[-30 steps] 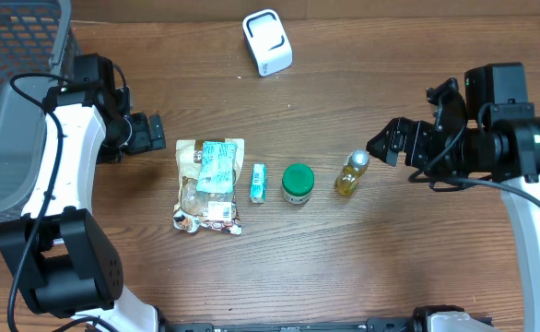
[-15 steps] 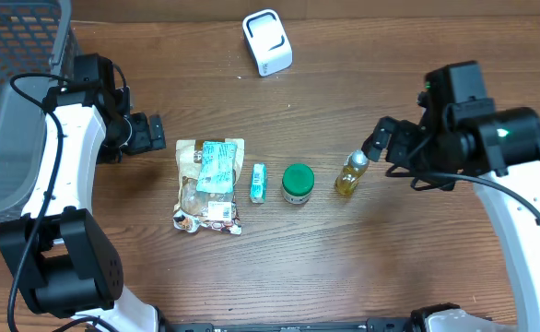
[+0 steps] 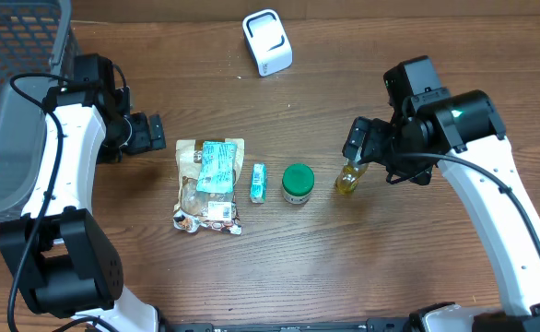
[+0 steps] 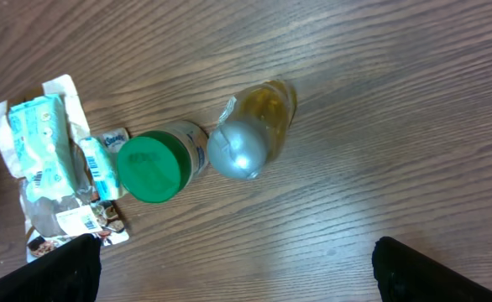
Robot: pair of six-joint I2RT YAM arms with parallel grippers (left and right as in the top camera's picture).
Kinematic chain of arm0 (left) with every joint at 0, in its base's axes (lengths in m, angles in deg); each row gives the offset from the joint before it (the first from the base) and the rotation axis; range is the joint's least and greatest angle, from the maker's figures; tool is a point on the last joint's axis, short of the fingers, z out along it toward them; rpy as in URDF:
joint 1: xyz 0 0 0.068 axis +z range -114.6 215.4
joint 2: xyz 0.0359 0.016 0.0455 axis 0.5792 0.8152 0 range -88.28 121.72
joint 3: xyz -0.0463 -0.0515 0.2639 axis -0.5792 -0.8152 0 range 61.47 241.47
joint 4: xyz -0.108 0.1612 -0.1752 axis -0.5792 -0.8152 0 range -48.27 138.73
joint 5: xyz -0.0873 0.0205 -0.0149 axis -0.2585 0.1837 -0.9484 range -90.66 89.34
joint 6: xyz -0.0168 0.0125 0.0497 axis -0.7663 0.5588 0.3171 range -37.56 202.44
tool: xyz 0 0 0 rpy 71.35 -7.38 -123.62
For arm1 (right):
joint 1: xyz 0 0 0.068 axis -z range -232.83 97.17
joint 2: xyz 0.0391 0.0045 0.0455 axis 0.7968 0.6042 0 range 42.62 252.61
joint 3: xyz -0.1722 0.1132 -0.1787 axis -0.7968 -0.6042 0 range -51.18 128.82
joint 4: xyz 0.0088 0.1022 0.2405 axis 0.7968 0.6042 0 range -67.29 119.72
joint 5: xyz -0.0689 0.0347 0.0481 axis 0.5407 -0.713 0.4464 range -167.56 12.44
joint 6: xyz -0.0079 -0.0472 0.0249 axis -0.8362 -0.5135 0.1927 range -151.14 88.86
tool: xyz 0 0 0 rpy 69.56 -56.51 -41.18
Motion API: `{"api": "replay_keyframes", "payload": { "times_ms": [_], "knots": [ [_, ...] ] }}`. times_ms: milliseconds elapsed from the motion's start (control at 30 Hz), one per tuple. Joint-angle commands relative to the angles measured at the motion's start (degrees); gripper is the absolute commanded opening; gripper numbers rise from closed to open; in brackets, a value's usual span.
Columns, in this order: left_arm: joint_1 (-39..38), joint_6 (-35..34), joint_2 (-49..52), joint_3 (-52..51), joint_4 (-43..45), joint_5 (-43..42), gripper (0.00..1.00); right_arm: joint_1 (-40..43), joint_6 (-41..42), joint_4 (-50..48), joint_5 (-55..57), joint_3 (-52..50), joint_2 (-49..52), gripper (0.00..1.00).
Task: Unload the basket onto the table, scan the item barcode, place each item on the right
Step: 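Lower the right gripper around the Wim bottle neck and close it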
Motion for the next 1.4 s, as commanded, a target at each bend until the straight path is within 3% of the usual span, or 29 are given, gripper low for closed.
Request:
{"api": "replay_keyframes", "payload": {
  "times_ms": [0,233,900,1300,1367],
  "knots": [
    [0.5,0.4,0.8,1.3,0.1,-0.4,1.0,-0.2,1.7,-0.2,0.7,1.0,1.3,1.0],
    [0.5,0.4,0.8,1.3,0.1,-0.4,1.0,-0.2,8.0,-0.4,5.4,0.9,4.1,0.98],
    [0.5,0.4,0.8,1.3,0.1,-0.4,1.0,-1.6,8.1,-17.2,5.6,-11.8,8.0,0.83],
    [0.5,0.4,0.8,1.3,0.1,-0.4,1.0,-1.6,8.0,-22.2,5.6,-16.9,8.0,0.81],
    [0.5,0.4,0.8,1.3,0.1,-0.4,1.0,-1.6,8.0,-22.2,5.6,-17.0,8.0,0.76]
  ]
}}
